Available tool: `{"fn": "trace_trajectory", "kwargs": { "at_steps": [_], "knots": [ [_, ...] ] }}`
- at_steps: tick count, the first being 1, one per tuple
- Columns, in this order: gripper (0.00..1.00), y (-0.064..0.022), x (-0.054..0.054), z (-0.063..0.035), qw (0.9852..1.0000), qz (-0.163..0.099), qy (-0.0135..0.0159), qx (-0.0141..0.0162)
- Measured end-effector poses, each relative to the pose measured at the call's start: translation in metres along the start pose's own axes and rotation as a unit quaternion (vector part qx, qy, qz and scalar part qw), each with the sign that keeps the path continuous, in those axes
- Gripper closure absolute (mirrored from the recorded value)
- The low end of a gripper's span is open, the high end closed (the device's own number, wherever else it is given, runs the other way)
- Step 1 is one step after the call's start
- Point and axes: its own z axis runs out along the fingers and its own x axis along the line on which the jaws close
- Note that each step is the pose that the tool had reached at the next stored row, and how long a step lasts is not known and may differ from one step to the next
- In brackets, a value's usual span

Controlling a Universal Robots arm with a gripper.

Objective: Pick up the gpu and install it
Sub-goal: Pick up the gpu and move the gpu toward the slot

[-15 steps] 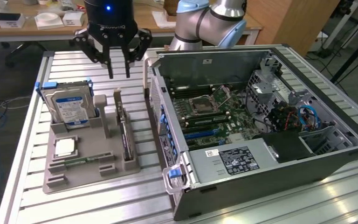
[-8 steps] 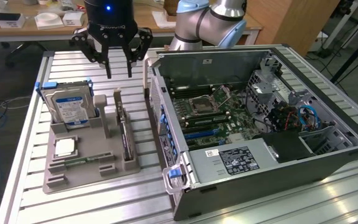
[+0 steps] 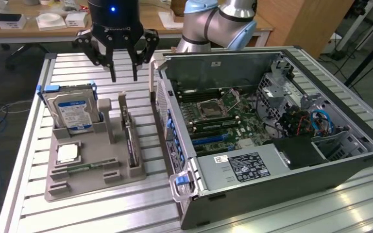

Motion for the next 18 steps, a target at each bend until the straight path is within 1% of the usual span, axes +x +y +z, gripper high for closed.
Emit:
{"fn": "trace_trajectory", "kwargs": {
  "at_steps": [18],
  "knots": [
    [0.53, -0.0004, 0.0003, 0.0092, 1.0000, 0.000, 0.0000, 0.0000]
  ]
}}
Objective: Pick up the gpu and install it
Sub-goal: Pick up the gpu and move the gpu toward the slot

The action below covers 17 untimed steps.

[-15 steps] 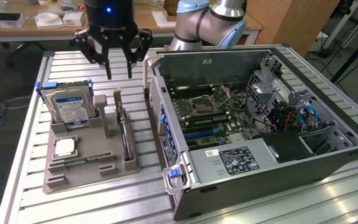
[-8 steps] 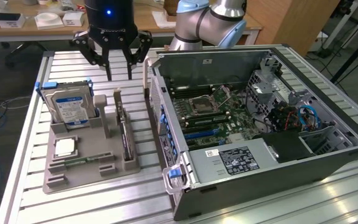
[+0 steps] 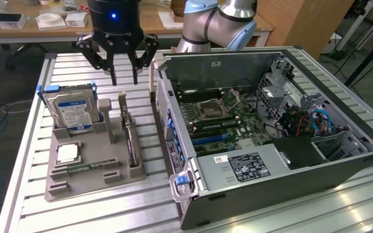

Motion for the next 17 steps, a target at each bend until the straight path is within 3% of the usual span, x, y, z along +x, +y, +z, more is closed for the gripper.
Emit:
{"fn": "trace_trajectory", "kwargs": {
  "at_steps": [17],
  "knots": [
    [0.53, -0.0045, 0.0000, 0.0105, 1.0000, 0.000, 0.0000, 0.0000]
  ]
}}
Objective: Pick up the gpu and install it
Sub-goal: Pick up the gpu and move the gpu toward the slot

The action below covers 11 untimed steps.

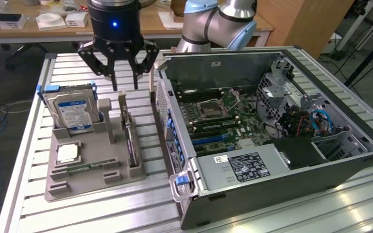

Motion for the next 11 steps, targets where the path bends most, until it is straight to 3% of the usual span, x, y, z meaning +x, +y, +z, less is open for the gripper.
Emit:
{"fn": "trace_trajectory", "kwargs": {
  "at_steps": [11],
  "knots": [
    [0.53, -0.0066, -0.0002, 0.0095, 1.0000, 0.000, 0.0001, 0.0001]
  ]
}}
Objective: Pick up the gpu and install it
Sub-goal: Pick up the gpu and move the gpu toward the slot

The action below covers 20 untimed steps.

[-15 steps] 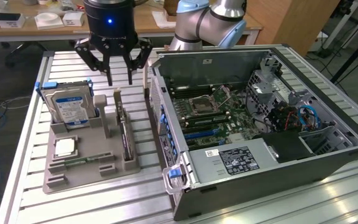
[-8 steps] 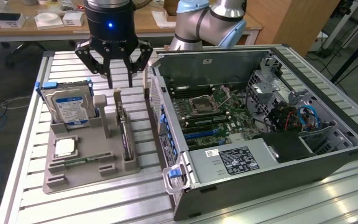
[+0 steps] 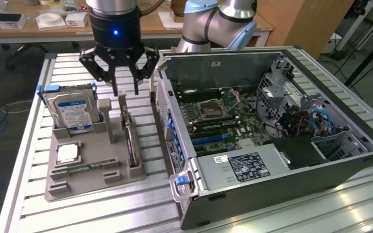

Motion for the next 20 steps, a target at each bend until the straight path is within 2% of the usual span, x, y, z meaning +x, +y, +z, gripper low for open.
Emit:
{"fn": "trace_trajectory", "kwargs": {
  "at_steps": [6, 20],
  "knots": [
    [0.53, -0.0038, 0.000, 0.0057, 1.0000, 0.000, -0.0001, 0.0000],
    [0.53, -0.0061, 0.000, 0.0212, 1.0000, 0.000, -0.0004, 0.0000]
  ]
}}
